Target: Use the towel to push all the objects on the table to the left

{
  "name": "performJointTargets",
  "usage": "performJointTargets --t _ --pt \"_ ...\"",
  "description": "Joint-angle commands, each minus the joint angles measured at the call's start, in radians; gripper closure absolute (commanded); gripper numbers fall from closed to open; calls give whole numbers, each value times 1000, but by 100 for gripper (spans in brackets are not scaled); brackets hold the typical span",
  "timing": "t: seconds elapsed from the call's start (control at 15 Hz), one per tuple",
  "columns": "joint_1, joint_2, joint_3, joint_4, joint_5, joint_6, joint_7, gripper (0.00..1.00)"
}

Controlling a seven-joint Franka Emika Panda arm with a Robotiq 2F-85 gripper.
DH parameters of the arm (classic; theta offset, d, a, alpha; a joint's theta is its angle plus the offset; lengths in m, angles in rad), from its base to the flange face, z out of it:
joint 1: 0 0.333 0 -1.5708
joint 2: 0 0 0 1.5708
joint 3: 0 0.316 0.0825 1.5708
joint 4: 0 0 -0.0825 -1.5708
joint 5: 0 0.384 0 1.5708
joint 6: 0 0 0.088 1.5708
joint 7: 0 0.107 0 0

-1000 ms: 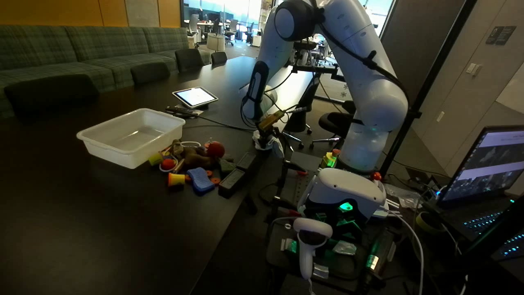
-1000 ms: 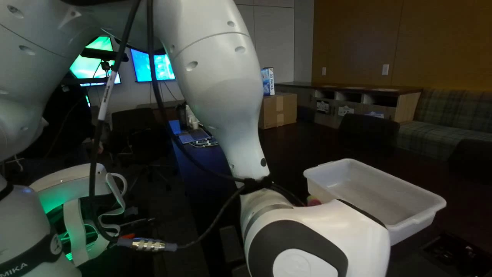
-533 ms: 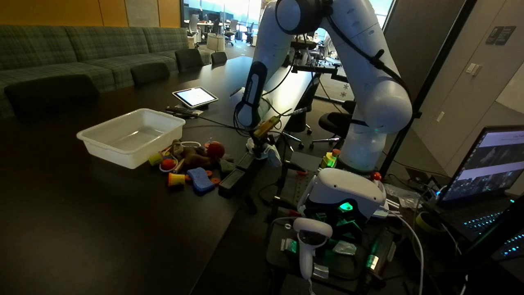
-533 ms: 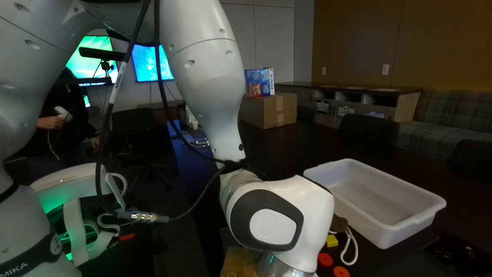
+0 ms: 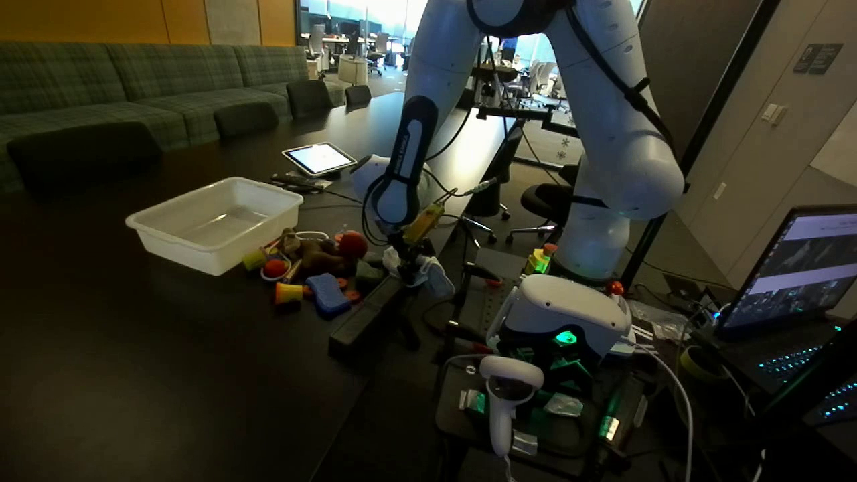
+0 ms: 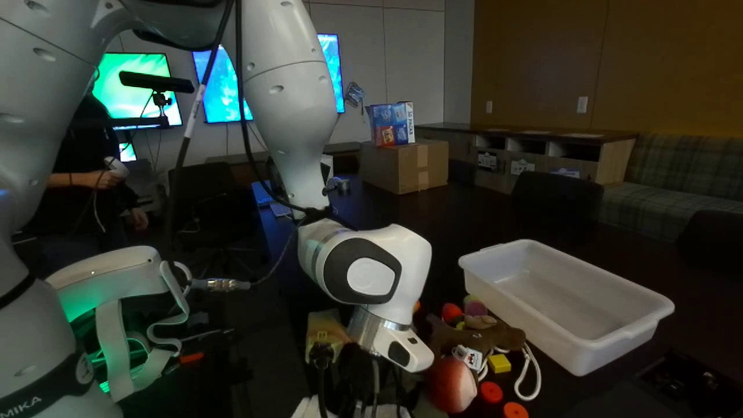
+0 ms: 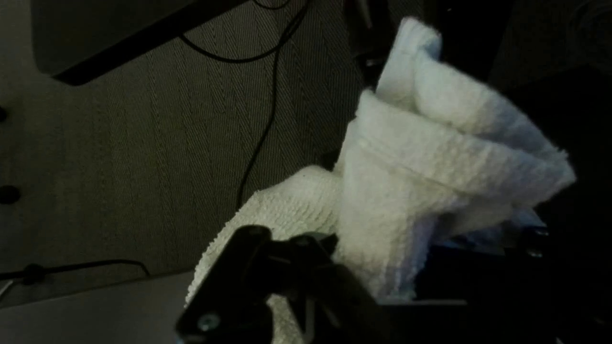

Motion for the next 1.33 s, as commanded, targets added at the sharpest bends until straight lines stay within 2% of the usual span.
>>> performJointTargets --t 0.0,0.13,0.4,0.67,0.8,1.07,1.27 --pt "34 -70 69 -52 -2 -42 25 97" --pt "47 -86 124 -54 15 -47 22 97" --pt "87 -90 262 -52 67 18 13 97" --pt "165 -67 366 -22 115 95 37 97" --pt "213 -40 402 10 137 126 57 97" --pt "272 -68 468 50 189 150 53 97" --pt "262 -133 506 71 236 162 23 97"
